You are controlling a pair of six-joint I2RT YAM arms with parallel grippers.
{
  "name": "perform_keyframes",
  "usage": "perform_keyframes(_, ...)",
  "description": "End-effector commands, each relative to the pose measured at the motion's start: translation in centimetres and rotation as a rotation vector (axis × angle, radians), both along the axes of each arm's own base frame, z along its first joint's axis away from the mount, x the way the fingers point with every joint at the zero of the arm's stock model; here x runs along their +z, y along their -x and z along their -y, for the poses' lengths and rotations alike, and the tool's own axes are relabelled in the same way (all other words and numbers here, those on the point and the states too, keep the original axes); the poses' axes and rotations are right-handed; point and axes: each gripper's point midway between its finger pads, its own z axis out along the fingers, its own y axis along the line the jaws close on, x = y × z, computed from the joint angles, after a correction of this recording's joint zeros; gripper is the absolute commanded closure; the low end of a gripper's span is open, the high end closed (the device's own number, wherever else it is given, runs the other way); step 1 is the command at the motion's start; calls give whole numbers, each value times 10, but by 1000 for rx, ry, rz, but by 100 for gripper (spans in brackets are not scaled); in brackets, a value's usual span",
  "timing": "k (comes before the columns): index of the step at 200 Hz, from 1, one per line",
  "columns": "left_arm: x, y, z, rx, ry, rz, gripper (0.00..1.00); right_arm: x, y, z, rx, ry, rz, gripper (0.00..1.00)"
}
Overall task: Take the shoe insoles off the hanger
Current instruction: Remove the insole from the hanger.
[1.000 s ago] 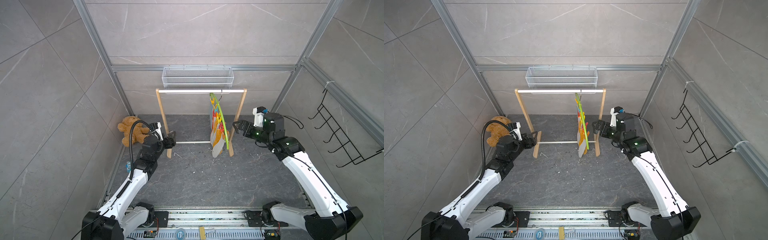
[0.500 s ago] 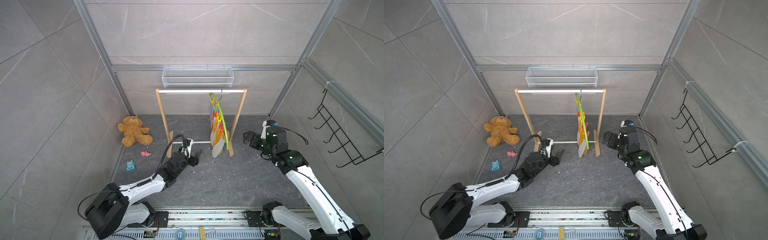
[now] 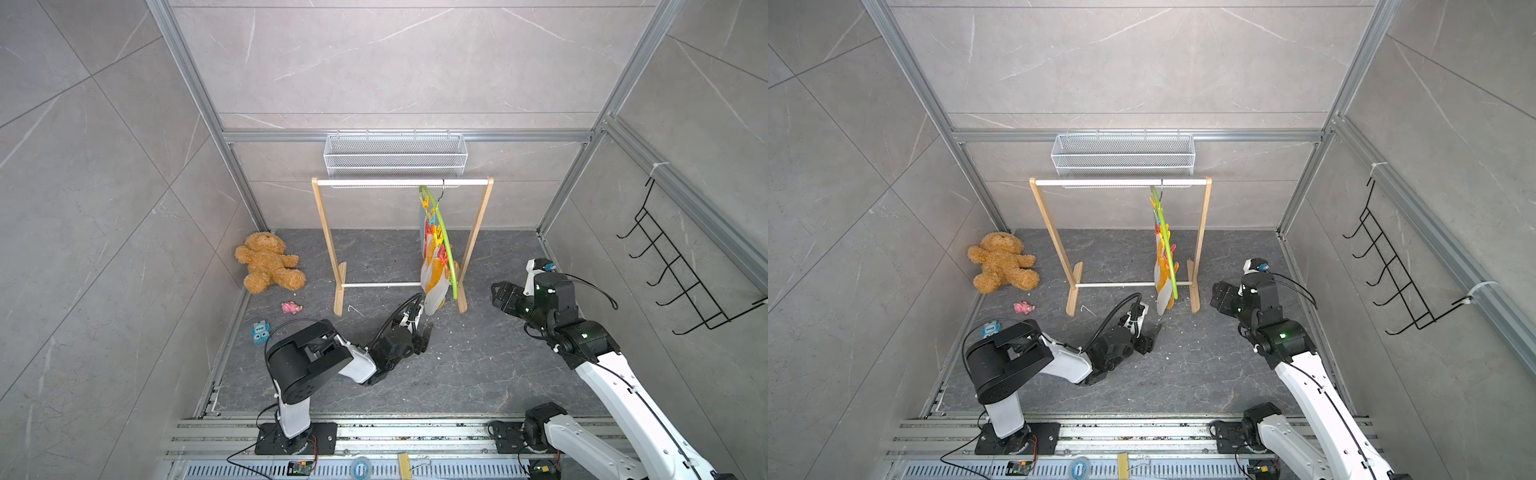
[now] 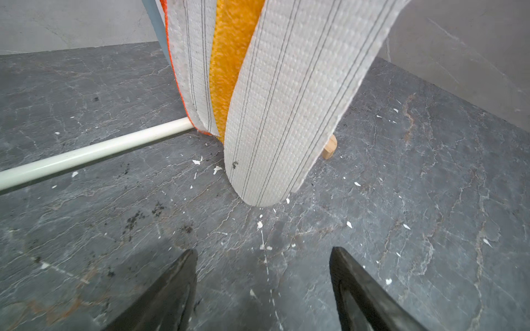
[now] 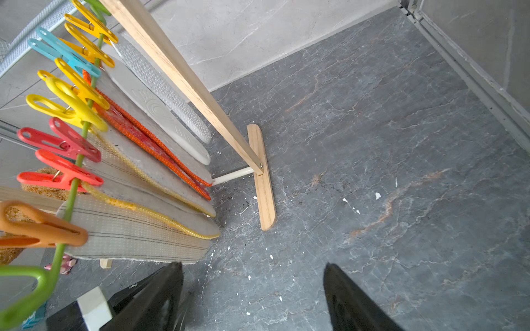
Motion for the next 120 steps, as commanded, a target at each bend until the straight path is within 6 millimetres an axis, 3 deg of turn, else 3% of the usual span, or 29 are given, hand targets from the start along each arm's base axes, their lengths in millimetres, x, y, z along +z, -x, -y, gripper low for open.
perform_keyframes(1,26,-18,11,63,119,70,25,-13,0,-3,9,-8,-40,23)
perform_keyframes(25,15,-25,15,93,98,74,25,-13,-1,-6,17,-20,-45,22)
perform_keyframes(61,-1,-35,15,144,66,80,28,-6,-2,-10,37,-35,-30,4)
perform_keyframes(120,-18,-48,18,200,36,79,33,-3,-2,-13,53,-46,-31,5)
